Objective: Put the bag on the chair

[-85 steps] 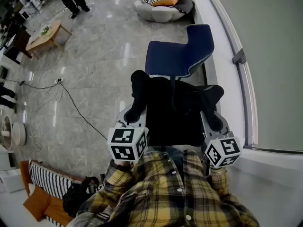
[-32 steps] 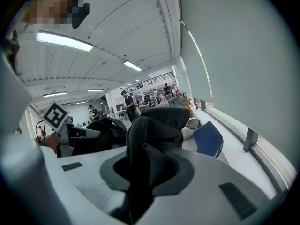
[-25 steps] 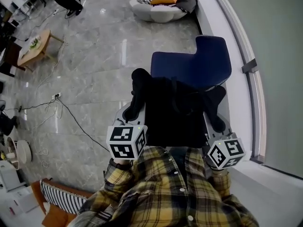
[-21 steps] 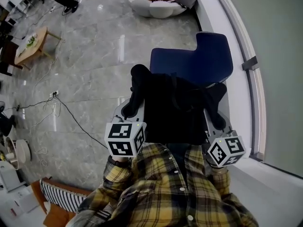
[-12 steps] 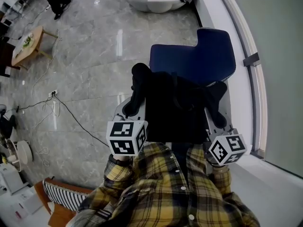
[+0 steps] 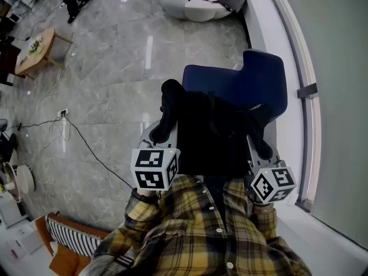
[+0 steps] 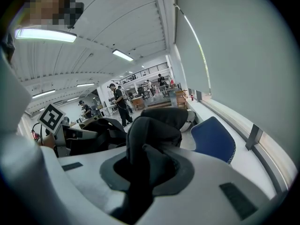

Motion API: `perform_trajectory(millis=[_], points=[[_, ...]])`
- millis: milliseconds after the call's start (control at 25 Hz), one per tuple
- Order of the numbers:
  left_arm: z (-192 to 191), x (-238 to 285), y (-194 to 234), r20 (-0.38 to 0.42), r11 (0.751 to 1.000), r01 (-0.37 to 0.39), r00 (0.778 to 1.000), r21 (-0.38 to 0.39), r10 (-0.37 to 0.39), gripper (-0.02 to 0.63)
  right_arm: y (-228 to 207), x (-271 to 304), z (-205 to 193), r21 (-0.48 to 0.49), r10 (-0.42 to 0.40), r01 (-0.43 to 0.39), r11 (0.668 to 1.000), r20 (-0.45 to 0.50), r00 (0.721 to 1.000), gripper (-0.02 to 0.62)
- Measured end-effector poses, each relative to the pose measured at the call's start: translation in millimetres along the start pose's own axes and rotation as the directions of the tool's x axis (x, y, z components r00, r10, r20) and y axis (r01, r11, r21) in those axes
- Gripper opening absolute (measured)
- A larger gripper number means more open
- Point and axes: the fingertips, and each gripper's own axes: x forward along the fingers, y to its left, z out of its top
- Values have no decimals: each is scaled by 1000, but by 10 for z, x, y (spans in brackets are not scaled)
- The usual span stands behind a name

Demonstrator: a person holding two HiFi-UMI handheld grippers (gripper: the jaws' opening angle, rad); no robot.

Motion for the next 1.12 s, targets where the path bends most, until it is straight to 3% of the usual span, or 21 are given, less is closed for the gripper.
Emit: perform_trajectory(millis=[680,1120], points=[[958,1105,-269,13,994,-105,994,-33,105,60,-1050,941,1029,-28,114,-114,993,0,994,69],[1163,1459,-287,-10,996,-89,996,-10,89,60,-1287,1173,1173,1,93,-93,996,-3,996,69]])
